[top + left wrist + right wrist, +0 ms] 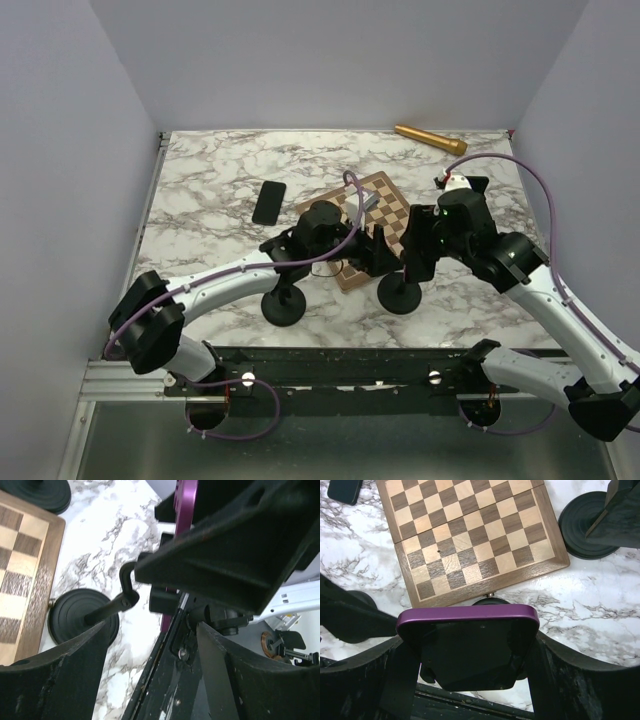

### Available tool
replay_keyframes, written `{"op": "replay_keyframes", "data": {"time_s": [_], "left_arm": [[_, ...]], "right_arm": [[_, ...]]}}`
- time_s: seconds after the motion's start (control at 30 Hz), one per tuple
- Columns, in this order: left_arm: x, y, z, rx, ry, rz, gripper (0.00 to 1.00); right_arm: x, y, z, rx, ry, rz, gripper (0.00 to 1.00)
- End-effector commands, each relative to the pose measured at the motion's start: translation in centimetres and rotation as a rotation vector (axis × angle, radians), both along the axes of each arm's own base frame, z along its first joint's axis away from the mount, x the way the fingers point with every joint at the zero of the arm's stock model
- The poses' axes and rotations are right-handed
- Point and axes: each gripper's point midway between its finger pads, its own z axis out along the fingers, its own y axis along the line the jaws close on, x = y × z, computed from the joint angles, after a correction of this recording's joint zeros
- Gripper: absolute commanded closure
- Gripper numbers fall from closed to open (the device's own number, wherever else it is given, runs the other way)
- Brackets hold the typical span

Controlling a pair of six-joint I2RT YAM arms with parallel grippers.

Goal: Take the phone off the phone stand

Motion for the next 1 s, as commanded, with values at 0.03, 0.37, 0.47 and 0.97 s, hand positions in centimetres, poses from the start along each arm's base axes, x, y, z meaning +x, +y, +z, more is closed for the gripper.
{"op": "replay_keyframes", "data": {"time_s": [0.03,0.37,0.47,0.97], "left_arm": [[0.9,-2.6,2.8,-0.093,-0.048,-0.046,0.22],[1.1,-4.1,2.4,-0.116,-0.036,-0.088,0.48],[1.0,-4.2,2.3,-0.114,-0.038,-0.087,0.57],[-0.9,-2.5,0.6,-0.046,0.000,-0.141,1.00]], "right_arm": [[0.4,0.6,1.9,0.109,-0.072,-0.035,0.99],[0.5,0.8,2.5,0.137,-0.087,-0.040,0.99],[0.6,0.7,2.3,0.125,-0.083,-0.051,0.99],[1.3,-4.5,1.3,-0.054,-0.199,-0.215,0.99]]}}
